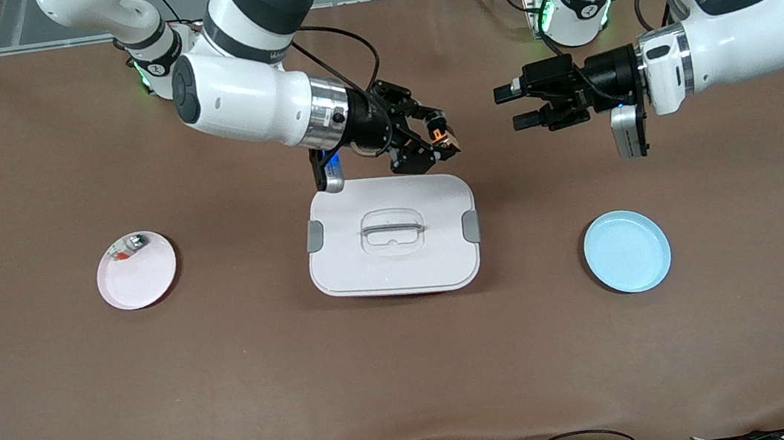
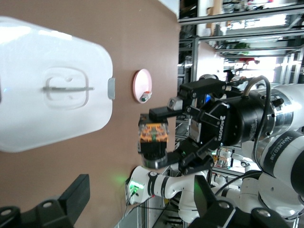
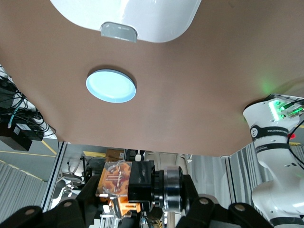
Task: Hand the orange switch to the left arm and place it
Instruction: 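Grasp the switch with the left gripper from the right gripper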
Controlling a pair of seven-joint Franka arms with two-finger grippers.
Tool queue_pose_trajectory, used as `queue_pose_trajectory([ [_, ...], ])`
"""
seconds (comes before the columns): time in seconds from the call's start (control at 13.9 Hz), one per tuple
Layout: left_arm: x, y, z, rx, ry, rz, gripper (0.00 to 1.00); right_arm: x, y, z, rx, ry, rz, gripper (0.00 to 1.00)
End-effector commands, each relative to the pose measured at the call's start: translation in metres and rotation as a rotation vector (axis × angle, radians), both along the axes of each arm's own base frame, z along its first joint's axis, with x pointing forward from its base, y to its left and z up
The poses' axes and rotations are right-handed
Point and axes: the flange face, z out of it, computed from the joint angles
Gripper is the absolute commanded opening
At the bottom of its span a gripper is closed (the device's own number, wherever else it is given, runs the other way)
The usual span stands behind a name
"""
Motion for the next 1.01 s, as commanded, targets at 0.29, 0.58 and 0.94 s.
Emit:
queue_pose_trajectory([
  [0.29, -0.007, -0.028, -0.006, -0.031, -0.131, 0.069, 0.93, 0.005, 0.013, 0.009, 0.029, 0.027, -0.030, 0.31],
  [0.58, -0.009, -0.037, -0.013, -0.021, -0.169, 0.085, 0.91, 0.005, 0.013, 0.009, 0.029, 0.027, -0.030, 0.31],
  [0.94, -0.008, -0.046, -0.018, -0.035, -0.209, 0.114, 0.82, 0.005, 0.013, 0.009, 0.029, 0.027, -0.030, 0.31],
])
